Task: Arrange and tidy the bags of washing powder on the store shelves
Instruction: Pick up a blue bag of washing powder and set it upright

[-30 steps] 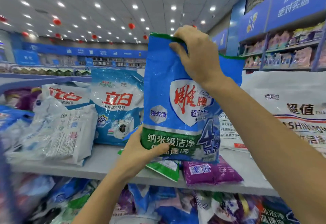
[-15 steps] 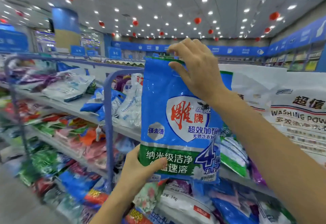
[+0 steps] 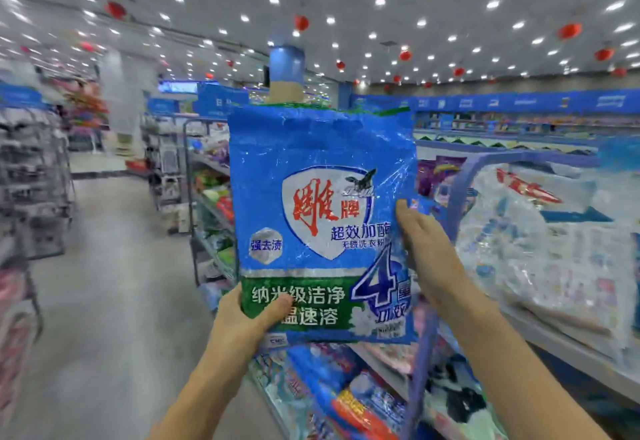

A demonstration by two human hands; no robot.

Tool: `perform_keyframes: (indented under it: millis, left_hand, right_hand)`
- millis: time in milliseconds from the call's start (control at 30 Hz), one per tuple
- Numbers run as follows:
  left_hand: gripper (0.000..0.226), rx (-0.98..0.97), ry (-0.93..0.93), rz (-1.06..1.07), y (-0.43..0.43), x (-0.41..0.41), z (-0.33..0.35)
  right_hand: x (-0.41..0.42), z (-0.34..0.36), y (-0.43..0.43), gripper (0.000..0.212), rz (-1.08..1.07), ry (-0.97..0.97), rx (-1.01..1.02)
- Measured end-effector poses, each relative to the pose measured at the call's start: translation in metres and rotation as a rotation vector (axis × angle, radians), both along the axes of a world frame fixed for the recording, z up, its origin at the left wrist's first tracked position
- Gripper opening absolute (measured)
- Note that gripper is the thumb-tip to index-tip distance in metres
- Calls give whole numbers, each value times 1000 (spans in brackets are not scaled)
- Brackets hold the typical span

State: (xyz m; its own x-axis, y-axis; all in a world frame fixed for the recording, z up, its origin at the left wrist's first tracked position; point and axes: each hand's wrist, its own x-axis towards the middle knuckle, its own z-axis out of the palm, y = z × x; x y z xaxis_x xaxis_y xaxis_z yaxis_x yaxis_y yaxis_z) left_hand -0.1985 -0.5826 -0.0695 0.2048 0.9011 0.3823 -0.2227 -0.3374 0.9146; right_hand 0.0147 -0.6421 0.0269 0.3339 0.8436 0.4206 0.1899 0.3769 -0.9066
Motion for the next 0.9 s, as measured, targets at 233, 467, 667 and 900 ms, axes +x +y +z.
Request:
perform_keyframes:
  millis: [233,467,667,900]
  left_hand:
    - [44,-93,33,27,118,-103,0]
    - [66,-164,59,110,226,-165,-6]
    - [70,-200,23,186,348,-179,-7]
    - [35,-211,-57,173,520,-143,12]
  right_hand:
    - [-88,-17,151,36,32,117,28]
    - [-143,-25,302,52,196,289,-79]
    - [-164,-27,421,27,350,361,-87]
    - [-139,-30,555,49,430,82,-196]
